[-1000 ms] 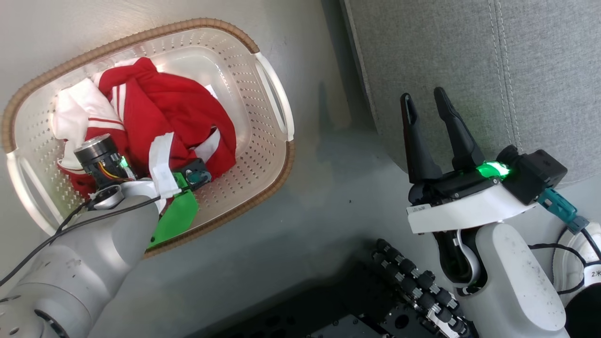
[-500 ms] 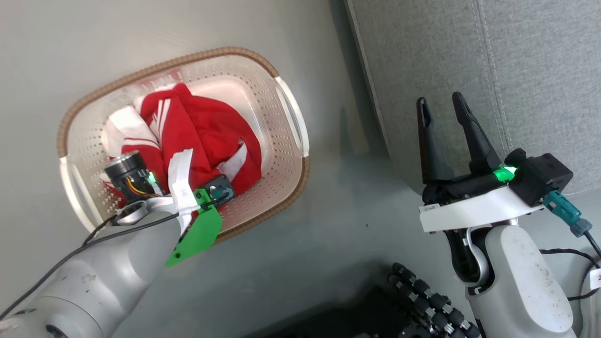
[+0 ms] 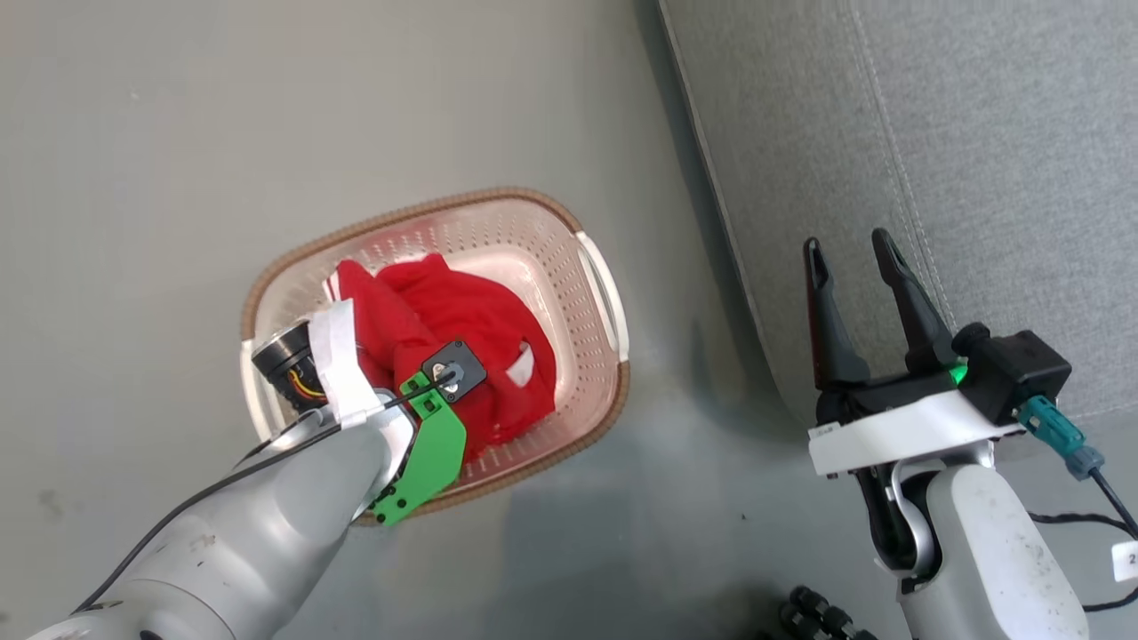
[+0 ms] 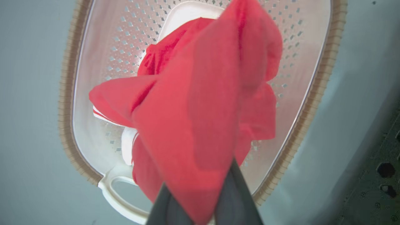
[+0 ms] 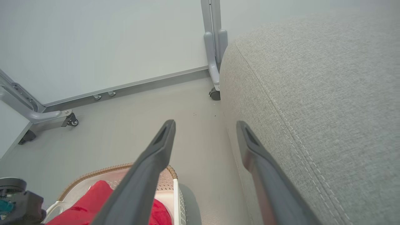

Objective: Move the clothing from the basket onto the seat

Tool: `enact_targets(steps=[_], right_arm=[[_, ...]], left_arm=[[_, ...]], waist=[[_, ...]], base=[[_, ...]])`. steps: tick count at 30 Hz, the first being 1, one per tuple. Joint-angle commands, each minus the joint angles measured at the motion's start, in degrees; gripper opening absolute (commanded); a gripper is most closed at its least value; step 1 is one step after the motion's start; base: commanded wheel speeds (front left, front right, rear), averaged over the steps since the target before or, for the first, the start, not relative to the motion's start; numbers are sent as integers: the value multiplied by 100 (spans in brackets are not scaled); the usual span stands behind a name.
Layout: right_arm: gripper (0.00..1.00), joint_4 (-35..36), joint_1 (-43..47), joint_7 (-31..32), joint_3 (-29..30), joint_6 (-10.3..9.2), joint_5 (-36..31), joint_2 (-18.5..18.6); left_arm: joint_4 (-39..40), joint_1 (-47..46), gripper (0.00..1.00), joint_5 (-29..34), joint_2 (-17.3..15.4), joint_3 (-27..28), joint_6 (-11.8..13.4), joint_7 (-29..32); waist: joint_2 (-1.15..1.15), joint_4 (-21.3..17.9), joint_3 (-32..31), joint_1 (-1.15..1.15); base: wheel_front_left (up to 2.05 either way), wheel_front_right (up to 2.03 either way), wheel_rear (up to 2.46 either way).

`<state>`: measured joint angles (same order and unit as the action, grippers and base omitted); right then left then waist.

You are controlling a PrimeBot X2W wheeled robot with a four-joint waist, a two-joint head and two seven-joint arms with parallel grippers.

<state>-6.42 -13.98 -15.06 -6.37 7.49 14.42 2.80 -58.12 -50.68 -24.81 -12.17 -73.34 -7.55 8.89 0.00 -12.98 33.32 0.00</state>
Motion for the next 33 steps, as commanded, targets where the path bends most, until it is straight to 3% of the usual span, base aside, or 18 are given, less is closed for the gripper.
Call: enact_targets(steps=[1, 14, 22, 27, 33], right_arm=[[100, -30, 122, -18, 34, 0, -20, 17], [100, -101, 762, -18, 178, 0, -105, 16], [100, 139, 1071, -17, 207, 0, -159, 16], [100, 264, 1212, -18, 213, 0, -179, 15], [100, 312, 1403, -18, 226, 0, -188, 15]], left_arm=[[-67, 5, 0, -106, 45, -1, 14, -111], [-735, 344, 0, -1020, 448, 208, 16, -1751], [-792, 576, 0, -1488, 638, 828, 282, -2393], [104, 825, 0, -1405, 422, 1510, 734, -2413], [1639, 1505, 0, -873, 164, 2616, 1186, -2411]], waist=[[0, 367, -635, 0], [0, 684, -1918, 0], [0, 808, -2484, 0], [0, 878, -2761, 0], [0, 886, -3083, 0]], base=[[0, 0, 0], [0, 0, 0], [0, 0, 0], [0, 0, 0], [0, 0, 0]])
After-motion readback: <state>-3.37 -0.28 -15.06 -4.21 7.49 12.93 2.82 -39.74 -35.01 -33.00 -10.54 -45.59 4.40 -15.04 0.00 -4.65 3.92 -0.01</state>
